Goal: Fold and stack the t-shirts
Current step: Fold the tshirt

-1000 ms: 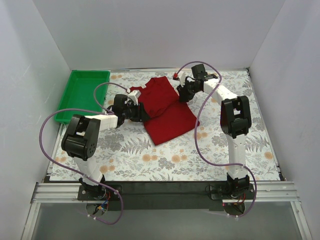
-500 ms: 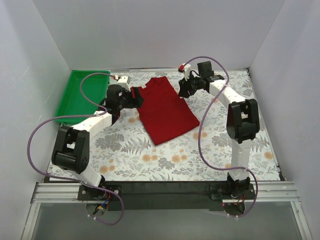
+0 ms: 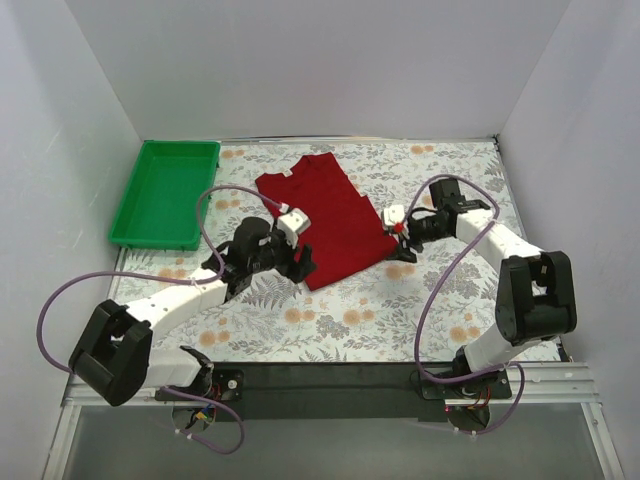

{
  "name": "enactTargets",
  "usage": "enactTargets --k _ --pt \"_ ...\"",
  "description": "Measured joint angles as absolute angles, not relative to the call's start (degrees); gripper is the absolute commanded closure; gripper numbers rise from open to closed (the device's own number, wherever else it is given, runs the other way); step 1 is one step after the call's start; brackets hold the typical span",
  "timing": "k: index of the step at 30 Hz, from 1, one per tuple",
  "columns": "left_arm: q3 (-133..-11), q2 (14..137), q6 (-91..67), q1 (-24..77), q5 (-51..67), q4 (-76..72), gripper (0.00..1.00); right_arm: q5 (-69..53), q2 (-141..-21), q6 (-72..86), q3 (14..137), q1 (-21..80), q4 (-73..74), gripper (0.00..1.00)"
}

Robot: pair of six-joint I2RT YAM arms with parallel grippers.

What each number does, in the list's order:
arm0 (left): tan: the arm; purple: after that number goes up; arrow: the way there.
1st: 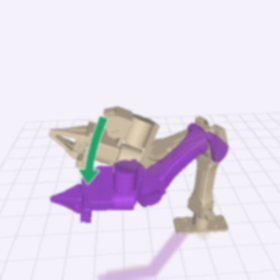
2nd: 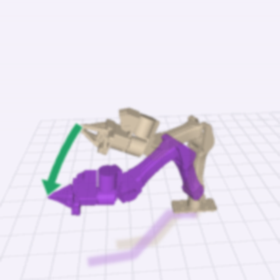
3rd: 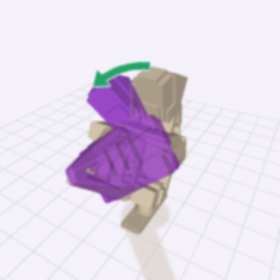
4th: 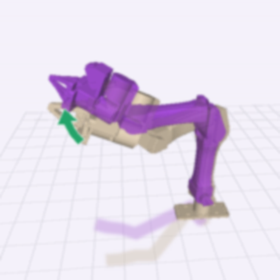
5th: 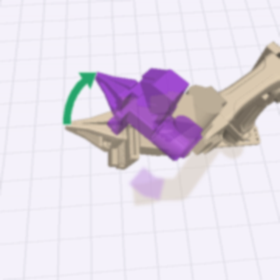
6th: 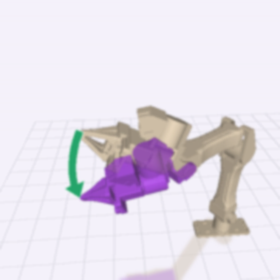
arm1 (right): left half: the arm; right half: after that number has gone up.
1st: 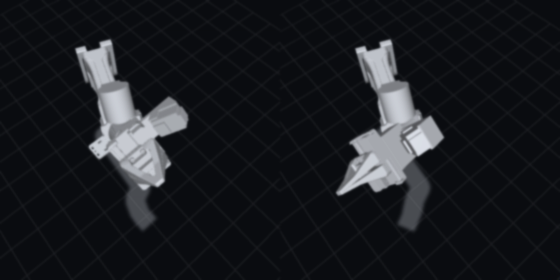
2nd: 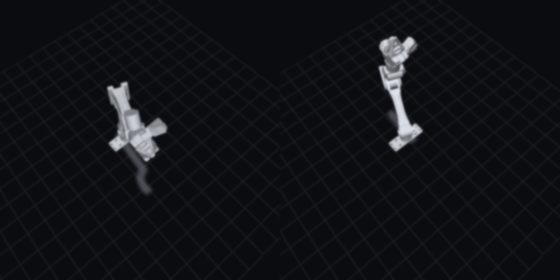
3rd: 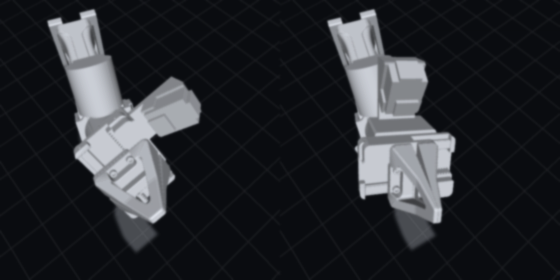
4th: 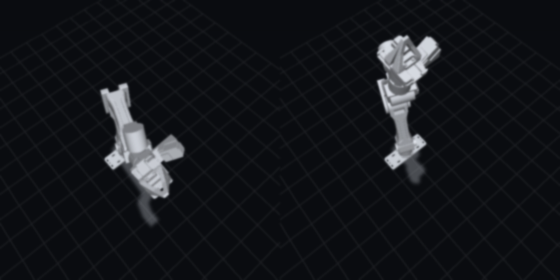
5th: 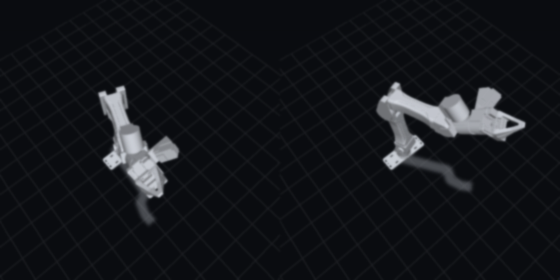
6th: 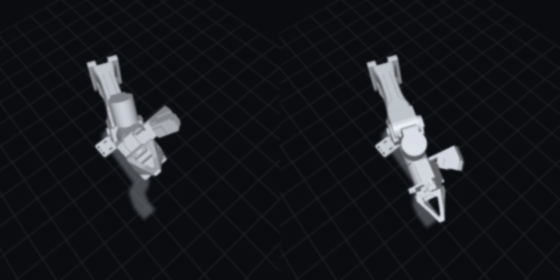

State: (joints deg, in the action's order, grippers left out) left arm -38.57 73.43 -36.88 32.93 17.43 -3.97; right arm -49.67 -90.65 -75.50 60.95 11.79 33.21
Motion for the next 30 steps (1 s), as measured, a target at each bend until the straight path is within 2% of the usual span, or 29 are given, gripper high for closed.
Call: enactTargets --k 5,10,16,30 --pt "-34.3 73.1 -29.4 37.3 19.1 -5.6 0.36 -47.0 -89.9 -92.0 58.0 10.8 37.2 0.39" --pt "-34.3 79.2 -26.3 39.8 18.8 -9.2 0.36 -44.7 -96.8 -100.2 62.8 11.2 40.6 0.4" --pt "-34.6 87.0 -25.7 42.6 16.6 -10.4 0.36 -41.0 -102.9 -102.9 65.9 11.4 40.9 0.43" --pt "-39.1 92.4 -26.8 44.6 12.6 -9.7 0.37 -38.8 -108.2 -100.3 69.3 11.7 42.0 0.47"
